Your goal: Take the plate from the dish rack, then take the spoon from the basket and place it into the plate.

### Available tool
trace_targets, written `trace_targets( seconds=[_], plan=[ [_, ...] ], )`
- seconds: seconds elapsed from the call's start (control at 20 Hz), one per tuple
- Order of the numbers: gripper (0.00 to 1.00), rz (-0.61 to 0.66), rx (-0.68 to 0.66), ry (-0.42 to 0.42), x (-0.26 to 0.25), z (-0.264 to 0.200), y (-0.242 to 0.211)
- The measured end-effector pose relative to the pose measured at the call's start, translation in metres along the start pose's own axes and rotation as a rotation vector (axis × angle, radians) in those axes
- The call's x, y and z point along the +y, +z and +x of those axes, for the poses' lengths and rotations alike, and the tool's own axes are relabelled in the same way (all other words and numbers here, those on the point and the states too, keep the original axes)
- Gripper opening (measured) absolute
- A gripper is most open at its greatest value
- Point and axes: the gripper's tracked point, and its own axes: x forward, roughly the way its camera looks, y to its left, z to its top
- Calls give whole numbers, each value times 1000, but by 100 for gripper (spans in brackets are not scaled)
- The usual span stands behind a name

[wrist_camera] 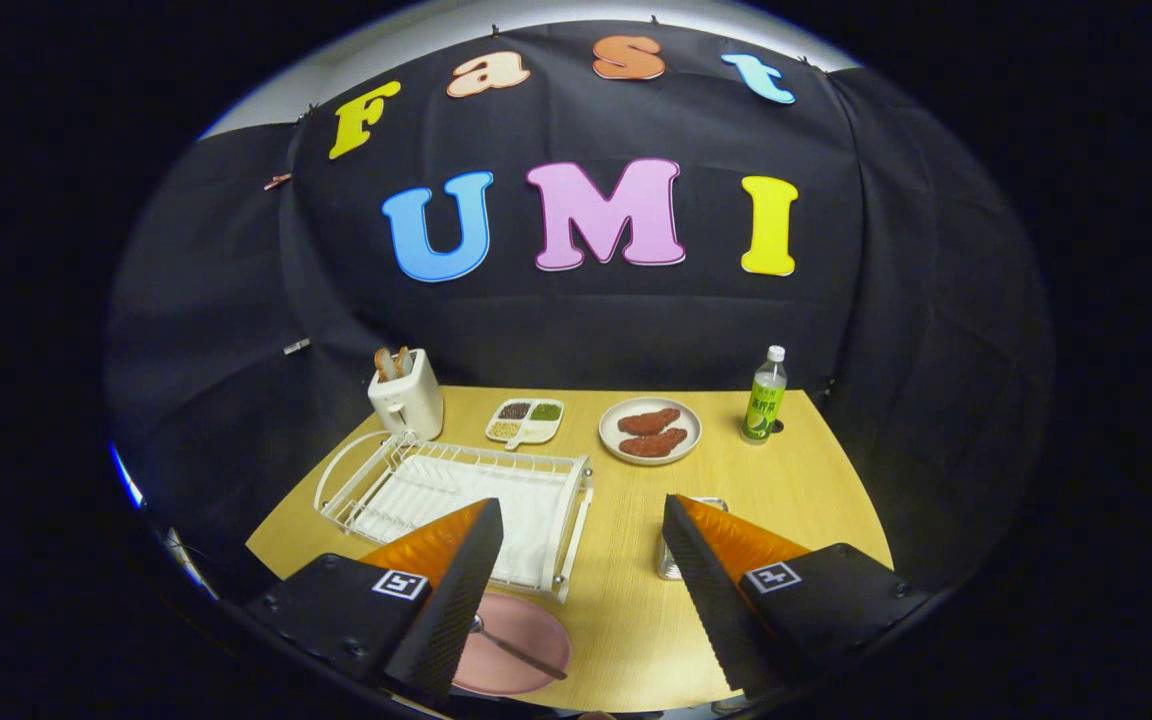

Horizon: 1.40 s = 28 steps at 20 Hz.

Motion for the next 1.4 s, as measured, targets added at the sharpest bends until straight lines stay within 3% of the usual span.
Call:
trace_targets(
  seconds=[0.65, 1.4],
  plan=[
    [97, -158, -352, -195, -24, -44, 122],
    [98, -158, -323, -182, -11, -30, 107]
  ],
)
